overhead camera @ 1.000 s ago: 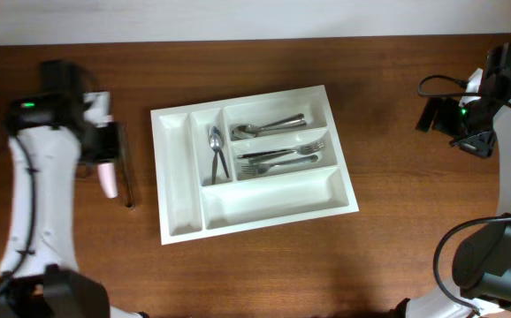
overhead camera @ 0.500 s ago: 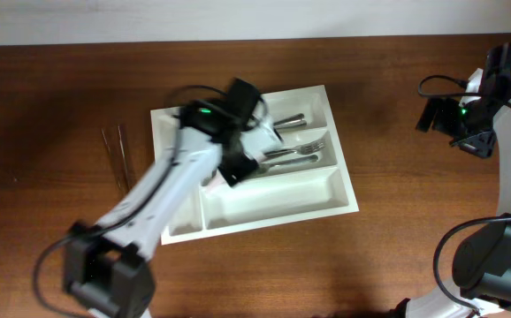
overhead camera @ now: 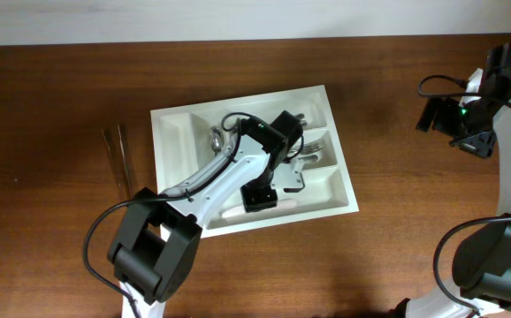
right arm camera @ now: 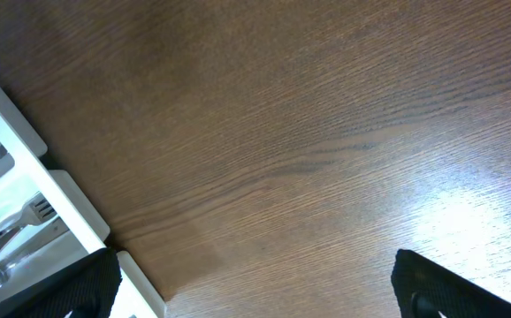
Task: Pack container
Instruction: 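Carry the knife into the tray's bottom compartment and release it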
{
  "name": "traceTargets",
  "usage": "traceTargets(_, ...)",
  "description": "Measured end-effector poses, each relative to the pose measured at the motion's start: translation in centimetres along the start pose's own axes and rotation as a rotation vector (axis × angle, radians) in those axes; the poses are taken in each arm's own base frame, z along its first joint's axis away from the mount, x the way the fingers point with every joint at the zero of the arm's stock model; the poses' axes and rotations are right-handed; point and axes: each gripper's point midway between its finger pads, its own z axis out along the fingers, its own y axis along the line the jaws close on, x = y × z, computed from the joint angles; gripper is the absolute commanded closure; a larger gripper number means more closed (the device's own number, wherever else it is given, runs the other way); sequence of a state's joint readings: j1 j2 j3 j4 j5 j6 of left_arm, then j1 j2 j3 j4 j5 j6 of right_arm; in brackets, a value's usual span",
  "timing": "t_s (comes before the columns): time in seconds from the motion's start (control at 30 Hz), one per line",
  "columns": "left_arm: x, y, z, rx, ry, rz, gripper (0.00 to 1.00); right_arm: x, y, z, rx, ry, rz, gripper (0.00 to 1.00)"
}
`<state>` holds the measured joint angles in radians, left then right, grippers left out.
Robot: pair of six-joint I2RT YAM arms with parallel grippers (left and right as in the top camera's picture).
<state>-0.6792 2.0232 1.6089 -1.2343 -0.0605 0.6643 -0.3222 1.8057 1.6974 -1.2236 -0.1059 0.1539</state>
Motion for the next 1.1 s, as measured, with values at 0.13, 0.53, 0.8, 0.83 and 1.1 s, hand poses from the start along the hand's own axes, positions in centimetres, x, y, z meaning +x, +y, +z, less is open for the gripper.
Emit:
traceTargets(0.13, 1.7, 1.0, -2.1, -0.032, 0.066, -0.102, 0.28, 0.0, 0.0, 0.0, 0.0, 0.0, 0.0, 0.01)
traceTargets(0.53, 13.4, 9.6, -8.3, -0.095, -0.024, -0.974, 0.01, 0.0, 0.0, 0.0, 0.0, 0.0, 0.0, 0.01)
traceTargets(0.8, 24.7, 15.4, -6.1, -0.102, -0.114, -1.485, 0.17, 0.0, 0.0, 0.0, 0.0, 0.0, 0.001, 0.01)
traceTargets(0.83, 25.6, 15.7, -5.5, -0.102, -0.119, -1.536, 0.16, 0.0, 0.0, 0.0, 0.0, 0.0, 0.0, 0.02)
traceTargets(1.1, 27.5, 15.1, 2.3, -0.064, -0.133, -1.82, 0.16, 0.0, 0.0, 0.0, 0.0, 0.0, 0.001, 0.01)
